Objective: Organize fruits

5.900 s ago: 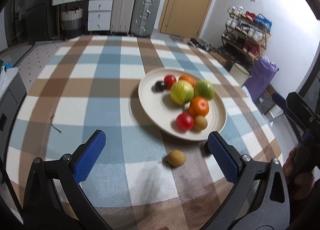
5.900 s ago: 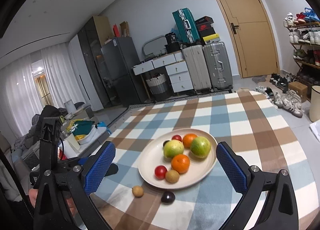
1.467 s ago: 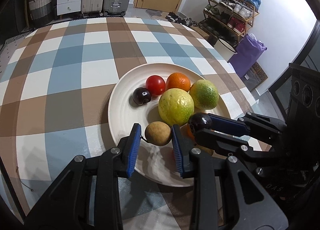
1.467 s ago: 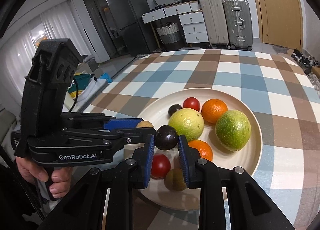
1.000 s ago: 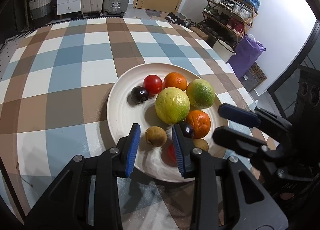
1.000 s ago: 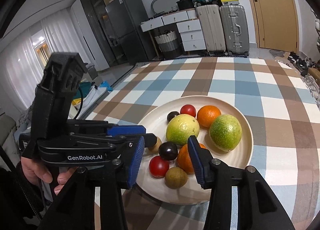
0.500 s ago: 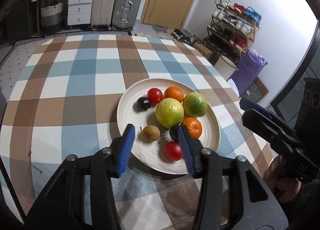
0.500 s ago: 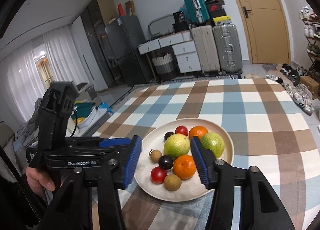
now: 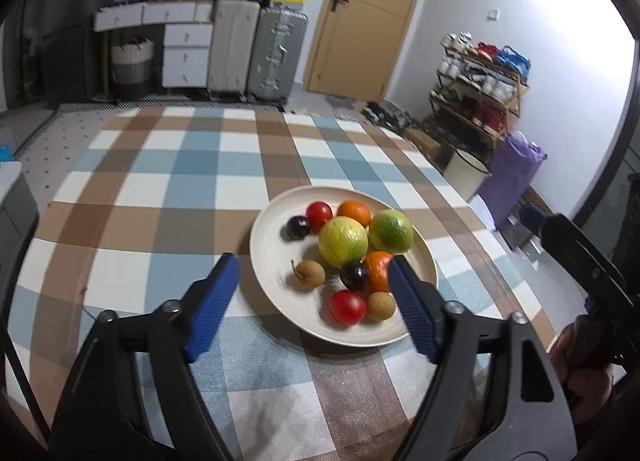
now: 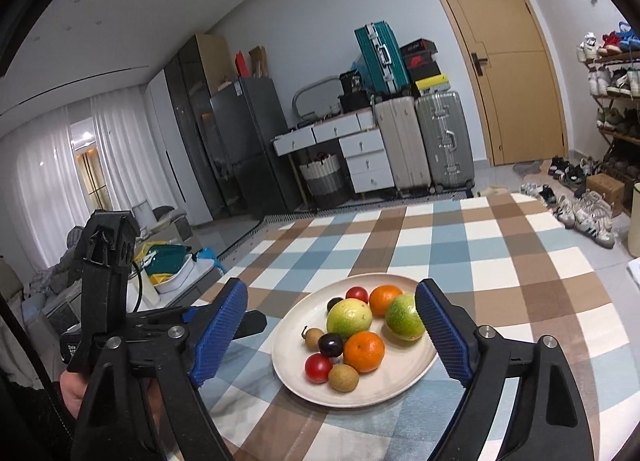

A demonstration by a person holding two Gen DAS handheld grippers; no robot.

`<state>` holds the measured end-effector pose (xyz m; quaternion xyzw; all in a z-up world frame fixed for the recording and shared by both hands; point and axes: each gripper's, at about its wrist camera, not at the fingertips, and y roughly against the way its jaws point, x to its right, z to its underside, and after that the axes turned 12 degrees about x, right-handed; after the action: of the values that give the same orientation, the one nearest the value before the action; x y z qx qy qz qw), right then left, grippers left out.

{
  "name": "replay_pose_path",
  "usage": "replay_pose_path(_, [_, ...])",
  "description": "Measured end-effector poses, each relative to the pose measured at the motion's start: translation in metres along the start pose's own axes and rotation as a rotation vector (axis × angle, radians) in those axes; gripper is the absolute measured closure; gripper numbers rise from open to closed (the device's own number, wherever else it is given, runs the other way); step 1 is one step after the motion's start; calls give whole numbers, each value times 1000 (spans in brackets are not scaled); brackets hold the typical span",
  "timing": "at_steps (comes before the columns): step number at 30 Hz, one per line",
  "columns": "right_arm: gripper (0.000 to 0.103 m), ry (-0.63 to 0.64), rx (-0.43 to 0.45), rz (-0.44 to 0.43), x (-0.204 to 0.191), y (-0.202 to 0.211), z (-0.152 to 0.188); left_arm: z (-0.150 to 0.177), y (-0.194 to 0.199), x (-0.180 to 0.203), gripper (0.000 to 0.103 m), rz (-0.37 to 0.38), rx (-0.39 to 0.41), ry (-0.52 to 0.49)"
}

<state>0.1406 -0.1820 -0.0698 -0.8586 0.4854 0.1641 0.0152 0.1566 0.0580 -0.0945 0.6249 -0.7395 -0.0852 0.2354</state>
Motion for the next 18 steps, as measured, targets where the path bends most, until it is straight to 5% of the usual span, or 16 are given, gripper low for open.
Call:
replay_pose_path(6, [5, 19, 49, 9, -2, 7, -1, 2, 14, 14, 19, -41, 80, -83])
replay_pose_path(11, [3, 30, 56, 9, -3, 8, 3, 1, 25, 21, 0, -62, 117, -97])
replay_pose_path(18, [3, 40, 53, 25, -1, 12, 16, 8, 35, 24, 1, -103, 183, -108])
